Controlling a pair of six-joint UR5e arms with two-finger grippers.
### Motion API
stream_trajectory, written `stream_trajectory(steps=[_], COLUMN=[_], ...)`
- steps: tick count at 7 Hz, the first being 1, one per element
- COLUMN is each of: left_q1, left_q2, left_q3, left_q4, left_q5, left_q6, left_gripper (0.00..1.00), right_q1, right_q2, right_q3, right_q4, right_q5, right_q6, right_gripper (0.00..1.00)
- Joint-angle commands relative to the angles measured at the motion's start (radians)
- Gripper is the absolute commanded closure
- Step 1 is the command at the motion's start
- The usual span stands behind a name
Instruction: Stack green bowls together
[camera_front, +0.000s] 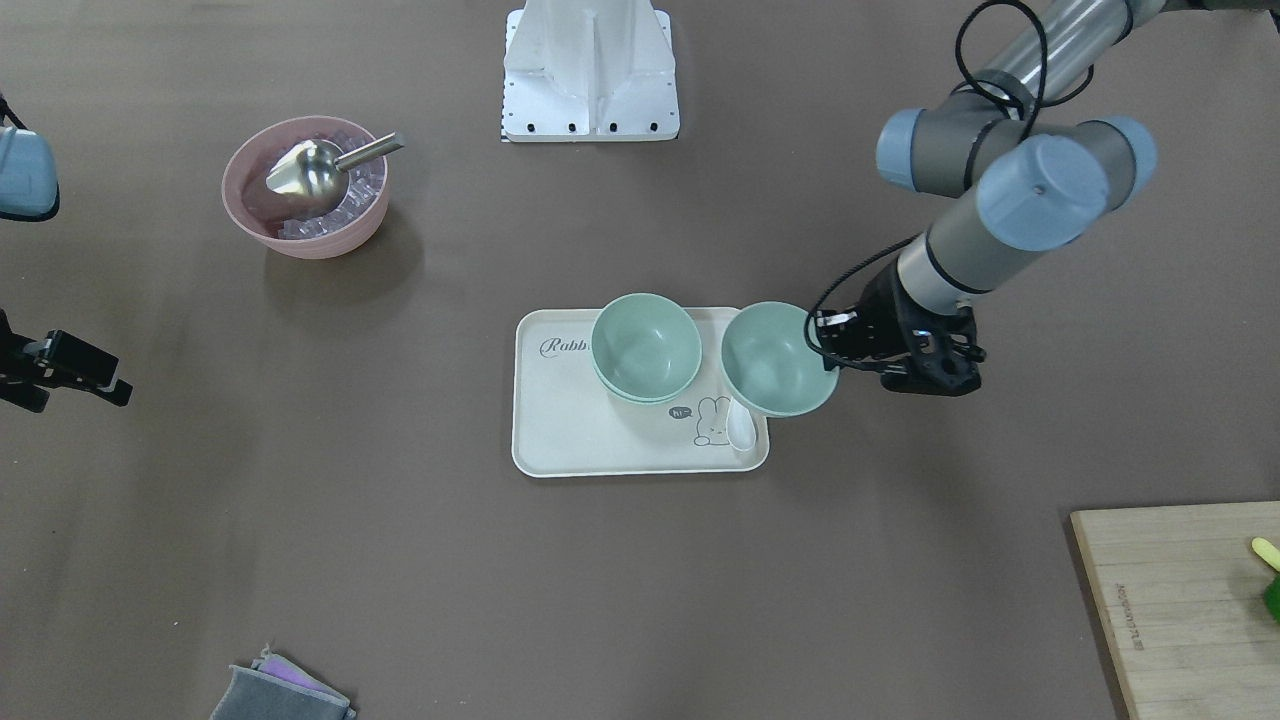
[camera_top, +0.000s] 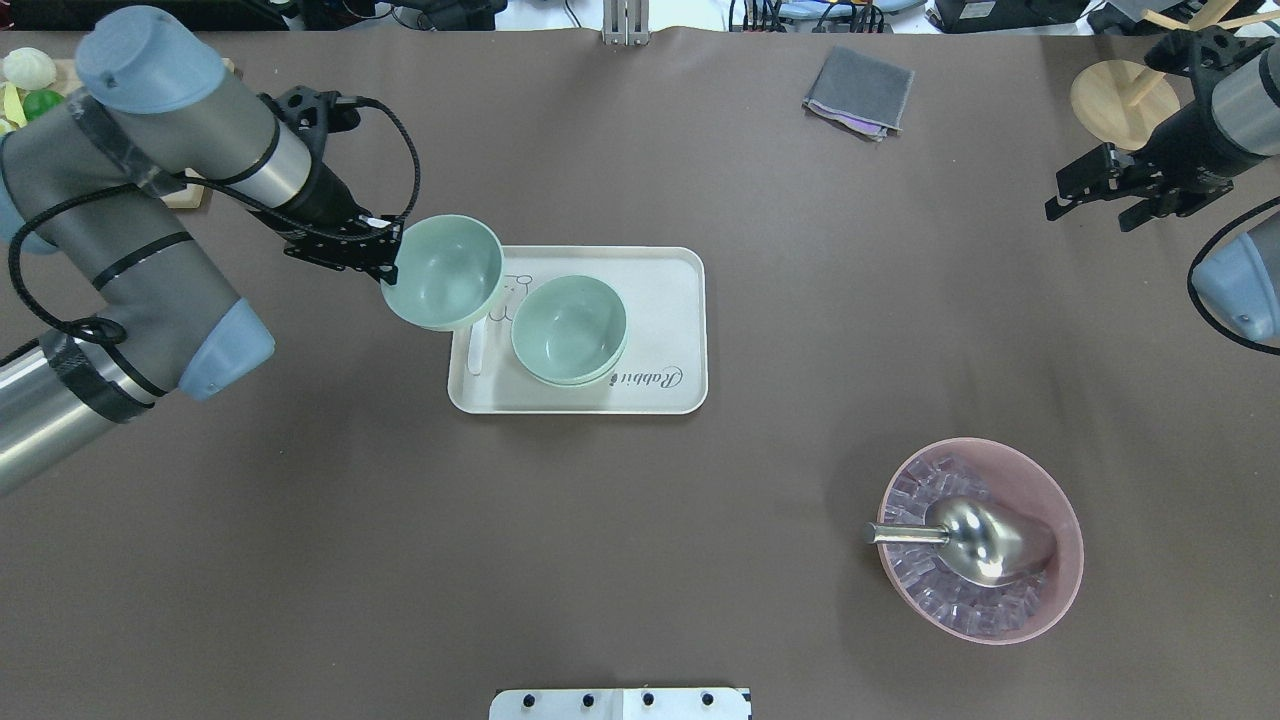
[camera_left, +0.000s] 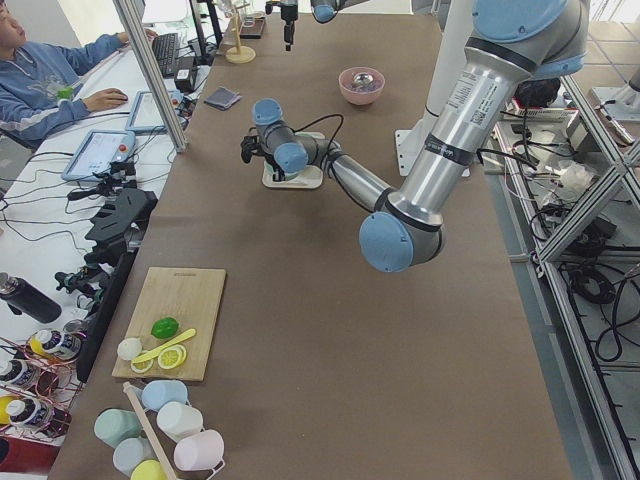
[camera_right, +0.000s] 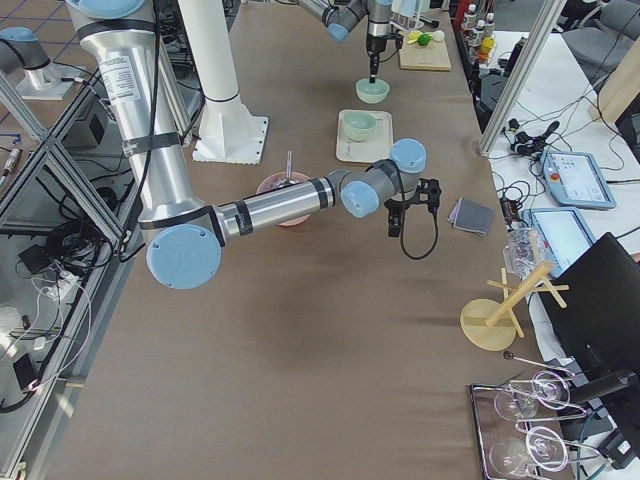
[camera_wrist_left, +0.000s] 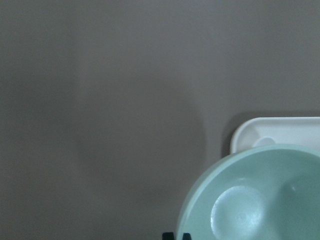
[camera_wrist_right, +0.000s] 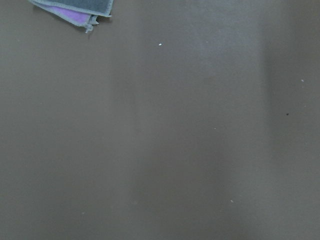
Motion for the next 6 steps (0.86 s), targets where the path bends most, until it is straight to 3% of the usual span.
stream_trajectory(steps=[1, 6], left_q1=[0.046, 0.112], left_q2=[-0.057, -0.138], left_q3=[-0.001, 0.066], left_q4=[0.000, -0.018], left_q5=[0.003, 0.006], left_q6=[-0.049, -0.060], left_gripper=[1.00, 1.00], right_q1=[0.014, 0.036], right_q2=[-0.031, -0.056], right_q3=[-0.004, -0.008], right_q4=[0.001, 0.001], right_q5=[-0.001, 0.001], right_q6=[-0.041, -0.090], right_gripper=[0.00, 0.00])
